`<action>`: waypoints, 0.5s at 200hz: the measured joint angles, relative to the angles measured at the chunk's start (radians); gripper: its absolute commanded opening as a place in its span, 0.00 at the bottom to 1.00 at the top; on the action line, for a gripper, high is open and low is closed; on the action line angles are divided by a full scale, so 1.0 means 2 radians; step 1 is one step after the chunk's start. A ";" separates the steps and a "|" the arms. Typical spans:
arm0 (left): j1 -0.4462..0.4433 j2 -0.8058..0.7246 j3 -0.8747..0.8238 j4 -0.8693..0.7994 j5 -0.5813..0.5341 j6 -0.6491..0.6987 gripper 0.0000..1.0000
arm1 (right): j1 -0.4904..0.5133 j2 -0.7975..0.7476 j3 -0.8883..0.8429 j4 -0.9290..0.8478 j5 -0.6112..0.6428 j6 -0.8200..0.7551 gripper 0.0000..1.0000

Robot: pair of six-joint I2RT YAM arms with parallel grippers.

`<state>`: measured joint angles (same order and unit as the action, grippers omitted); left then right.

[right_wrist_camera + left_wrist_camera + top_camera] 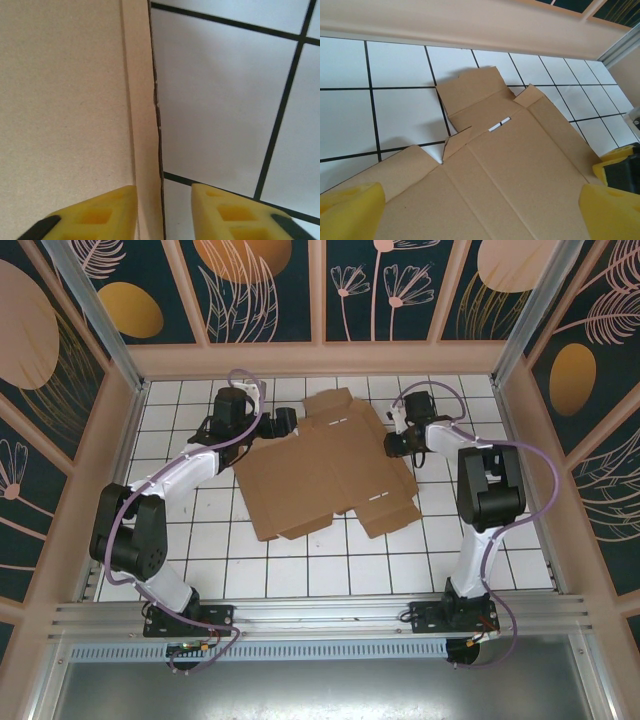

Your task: Fold the paper box

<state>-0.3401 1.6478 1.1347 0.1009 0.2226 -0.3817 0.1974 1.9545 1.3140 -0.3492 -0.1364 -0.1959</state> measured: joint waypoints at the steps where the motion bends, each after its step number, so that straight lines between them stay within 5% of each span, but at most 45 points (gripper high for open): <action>1: 0.000 0.000 0.000 0.000 0.001 0.000 0.99 | 0.000 0.000 0.000 0.000 0.000 -0.001 0.38; 38: 0.000 0.000 -0.002 0.000 0.003 0.002 0.99 | 0.000 0.016 0.000 -0.002 -0.008 -0.001 0.33; 72: 0.000 0.000 -0.002 0.000 0.003 0.002 0.99 | 0.000 0.016 0.000 -0.004 -0.011 -0.007 0.13; 100: 0.000 0.000 -0.002 0.000 0.003 0.002 0.99 | 0.000 0.016 0.000 -0.004 -0.009 -0.012 0.20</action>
<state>-0.3401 1.6478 1.1309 0.1009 0.2283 -0.3786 0.1970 1.9865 1.3148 -0.3569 -0.1543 -0.2203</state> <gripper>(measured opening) 0.988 0.168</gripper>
